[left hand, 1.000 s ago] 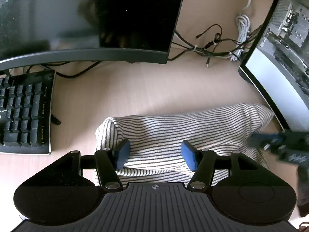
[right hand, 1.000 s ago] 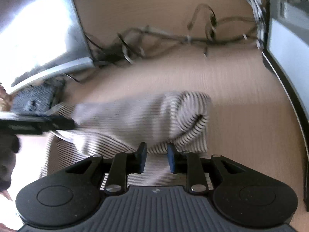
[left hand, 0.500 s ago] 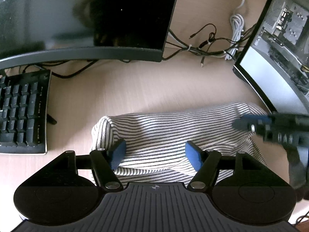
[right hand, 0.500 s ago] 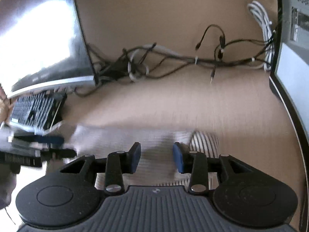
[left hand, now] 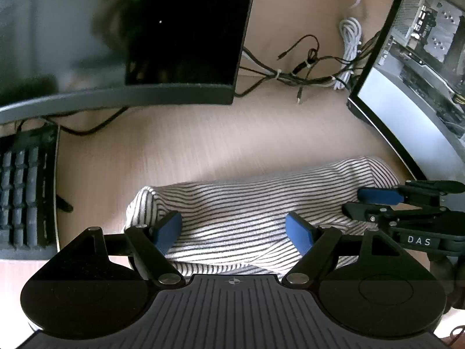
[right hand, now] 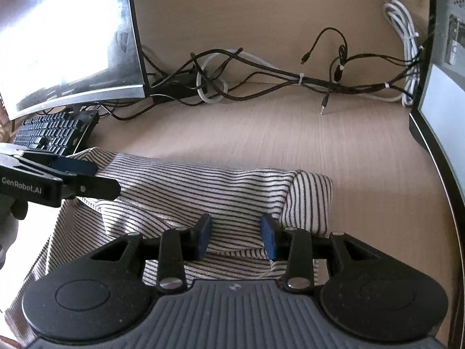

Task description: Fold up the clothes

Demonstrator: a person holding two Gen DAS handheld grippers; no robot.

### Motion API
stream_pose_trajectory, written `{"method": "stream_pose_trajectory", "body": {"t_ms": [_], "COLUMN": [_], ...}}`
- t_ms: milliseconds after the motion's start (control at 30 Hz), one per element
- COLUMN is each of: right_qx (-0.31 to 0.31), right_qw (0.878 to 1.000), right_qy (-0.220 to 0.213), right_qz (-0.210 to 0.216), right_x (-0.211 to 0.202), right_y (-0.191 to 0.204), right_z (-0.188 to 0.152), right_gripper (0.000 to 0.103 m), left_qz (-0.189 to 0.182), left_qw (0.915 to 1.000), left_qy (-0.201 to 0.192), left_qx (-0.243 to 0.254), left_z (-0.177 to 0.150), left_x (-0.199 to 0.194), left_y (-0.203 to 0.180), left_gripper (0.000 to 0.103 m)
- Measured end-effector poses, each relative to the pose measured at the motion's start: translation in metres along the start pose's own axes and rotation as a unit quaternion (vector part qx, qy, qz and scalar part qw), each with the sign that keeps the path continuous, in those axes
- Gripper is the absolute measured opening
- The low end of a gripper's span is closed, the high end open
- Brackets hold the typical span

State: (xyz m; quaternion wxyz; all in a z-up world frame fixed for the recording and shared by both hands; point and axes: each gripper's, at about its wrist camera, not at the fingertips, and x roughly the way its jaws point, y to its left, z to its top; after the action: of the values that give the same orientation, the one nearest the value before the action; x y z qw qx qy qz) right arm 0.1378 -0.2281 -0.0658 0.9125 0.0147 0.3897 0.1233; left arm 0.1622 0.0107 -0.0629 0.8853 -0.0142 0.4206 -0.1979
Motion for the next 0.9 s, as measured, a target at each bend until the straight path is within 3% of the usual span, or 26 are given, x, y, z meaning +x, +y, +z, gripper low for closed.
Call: {"method": "stream_pose_trajectory", "body": {"t_ms": [333,533,667,900], "right_qx": [-0.029,-0.032,-0.033,-0.035], "right_qw": [1.0,0.999,0.999,0.999], "right_qy": [-0.01,-0.013,-0.014,-0.014], "right_qz": [-0.005,-0.008,-0.011,-0.008], "right_x": [0.011,0.01,0.01,0.008], "right_y": [-0.002,0.0,0.001,0.0], "right_z": [0.007,0.005,0.004,0.002], "right_gripper": [0.037,0.037,0.037,0.037], "left_qz": [0.009,0.018,0.021,0.029], "left_qw": [0.9998,0.9979,0.9969,0.9979], "left_qy": [-0.003,-0.058,-0.072,-0.011], "left_qx": [-0.016,-0.02,-0.022,-0.057], "left_z": [0.0,0.009,0.015,0.004], "left_x": [-0.015,-0.05,-0.049,-0.013], "left_y": [-0.002,-0.009,-0.012,0.005], "left_gripper": [0.077,0.074,0.065,0.05]}}
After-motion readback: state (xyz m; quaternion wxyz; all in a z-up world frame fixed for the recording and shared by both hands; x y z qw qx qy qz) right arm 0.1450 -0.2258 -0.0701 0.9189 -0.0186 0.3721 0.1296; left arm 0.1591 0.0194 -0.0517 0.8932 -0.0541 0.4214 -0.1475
